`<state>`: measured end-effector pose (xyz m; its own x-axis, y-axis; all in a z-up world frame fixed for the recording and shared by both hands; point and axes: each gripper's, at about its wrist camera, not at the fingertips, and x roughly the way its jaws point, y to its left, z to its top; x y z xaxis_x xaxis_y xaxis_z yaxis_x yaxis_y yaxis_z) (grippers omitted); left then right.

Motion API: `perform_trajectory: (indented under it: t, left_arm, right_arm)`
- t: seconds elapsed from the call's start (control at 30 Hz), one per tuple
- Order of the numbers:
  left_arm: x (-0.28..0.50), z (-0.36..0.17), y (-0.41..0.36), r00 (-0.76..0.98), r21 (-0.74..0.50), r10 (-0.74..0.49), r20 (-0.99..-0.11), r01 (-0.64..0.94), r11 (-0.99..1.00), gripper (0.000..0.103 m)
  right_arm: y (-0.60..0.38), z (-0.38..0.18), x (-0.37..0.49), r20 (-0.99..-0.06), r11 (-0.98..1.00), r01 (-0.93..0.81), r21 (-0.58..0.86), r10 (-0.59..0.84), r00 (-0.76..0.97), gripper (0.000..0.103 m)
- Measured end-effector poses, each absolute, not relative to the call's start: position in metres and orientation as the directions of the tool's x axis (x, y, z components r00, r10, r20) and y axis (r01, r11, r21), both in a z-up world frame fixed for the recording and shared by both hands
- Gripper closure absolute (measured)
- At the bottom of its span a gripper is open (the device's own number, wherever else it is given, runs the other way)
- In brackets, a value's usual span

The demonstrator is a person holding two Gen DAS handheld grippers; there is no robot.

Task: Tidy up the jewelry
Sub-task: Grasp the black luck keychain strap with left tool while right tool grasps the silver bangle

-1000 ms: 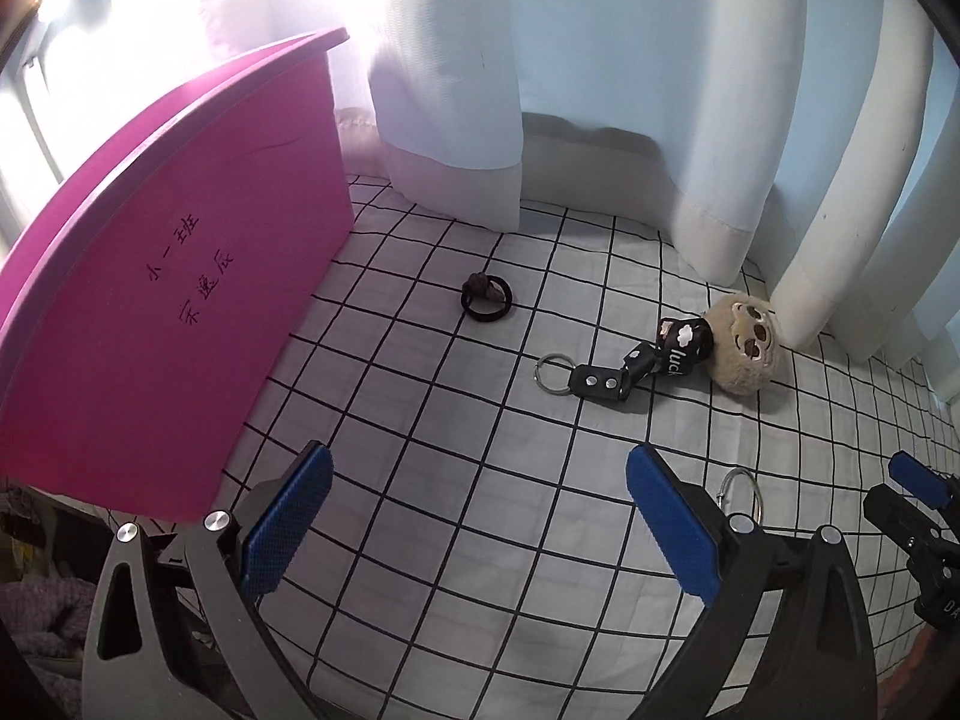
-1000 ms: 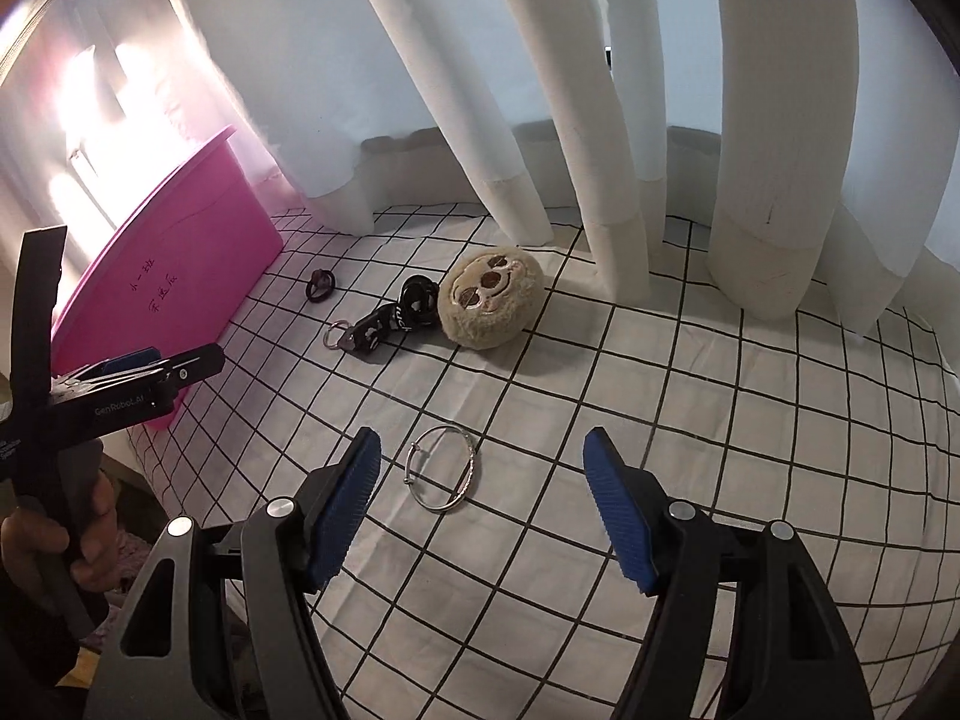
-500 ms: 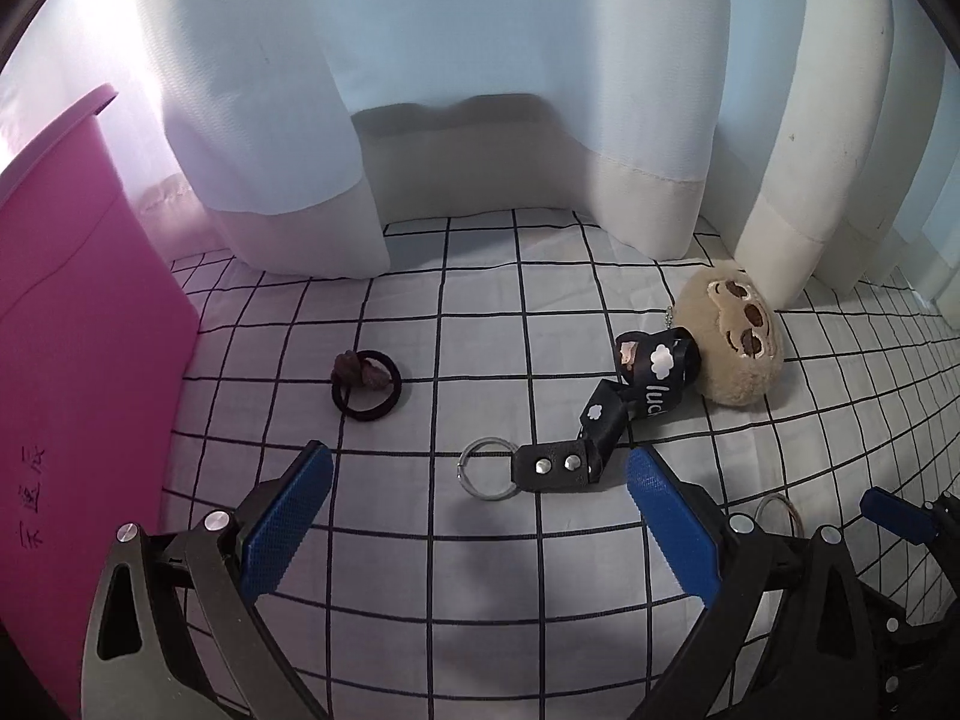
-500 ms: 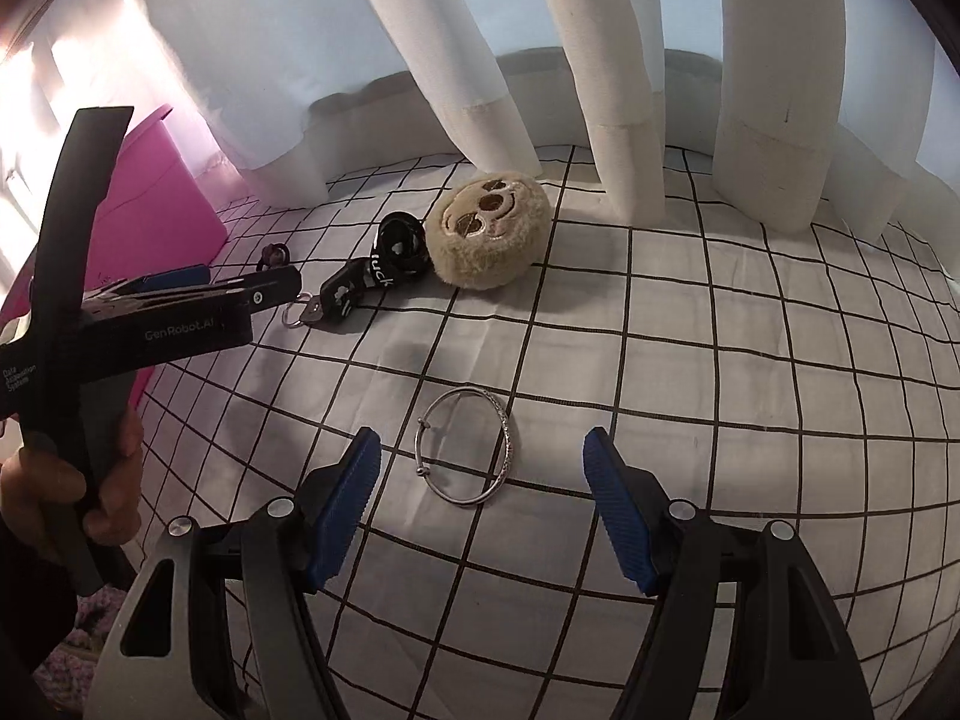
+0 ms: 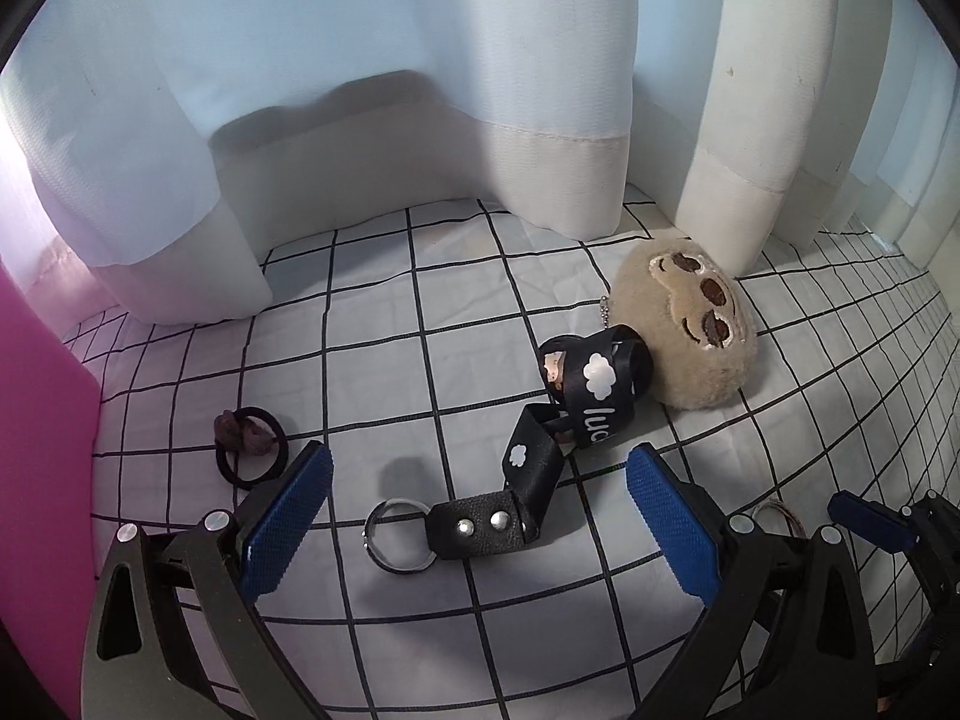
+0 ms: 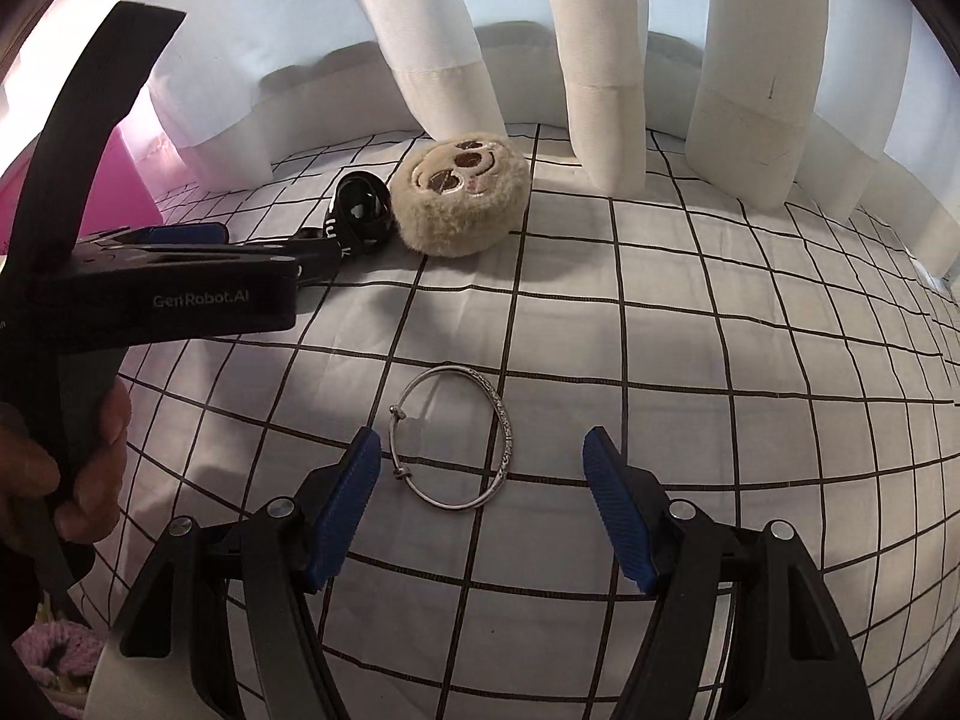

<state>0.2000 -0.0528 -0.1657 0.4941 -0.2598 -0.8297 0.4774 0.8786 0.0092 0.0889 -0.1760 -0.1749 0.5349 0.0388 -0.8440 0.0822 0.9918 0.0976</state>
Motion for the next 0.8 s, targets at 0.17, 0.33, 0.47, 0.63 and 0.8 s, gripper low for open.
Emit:
perform_trajectory:
  t: [0.17, 0.33, 0.47, 0.63, 0.8]
  left_arm:
    - [0.204, -0.172, -0.058, 0.482, 0.003, -0.275, -0.832, 0.499, 0.866, 0.006]
    - [0.211, -0.182, -0.066, 0.451, -0.021, -0.292, -0.843, 0.516, 0.856, 0.006]
    - [0.211, -0.183, -0.072, 0.463, -0.013, -0.299, -0.834, 0.526, 0.850, 0.006]
    - [0.208, -0.185, -0.078, 0.480, -0.009, -0.310, -0.821, 0.533, 0.846, 0.005]
    - [0.210, -0.186, -0.083, 0.477, -0.013, -0.316, -0.820, 0.537, 0.844, 0.007]
  right_arm:
    - [-0.167, -0.178, 0.089, -0.833, 0.998, 0.056, 0.028, -0.008, 0.553, 0.036]
    - [-0.167, -0.180, 0.086, -0.815, 0.999, 0.049, 0.020, -0.012, 0.579, 0.036]
    - [-0.168, -0.181, 0.087, -0.812, 0.999, 0.049, 0.019, -0.014, 0.584, 0.036]
    - [-0.168, -0.181, 0.088, -0.810, 0.999, 0.029, 0.015, -0.005, 0.587, 0.036]
    - [-0.161, -0.180, 0.094, -0.813, 1.000, -0.011, 0.014, 0.018, 0.582, 0.042]
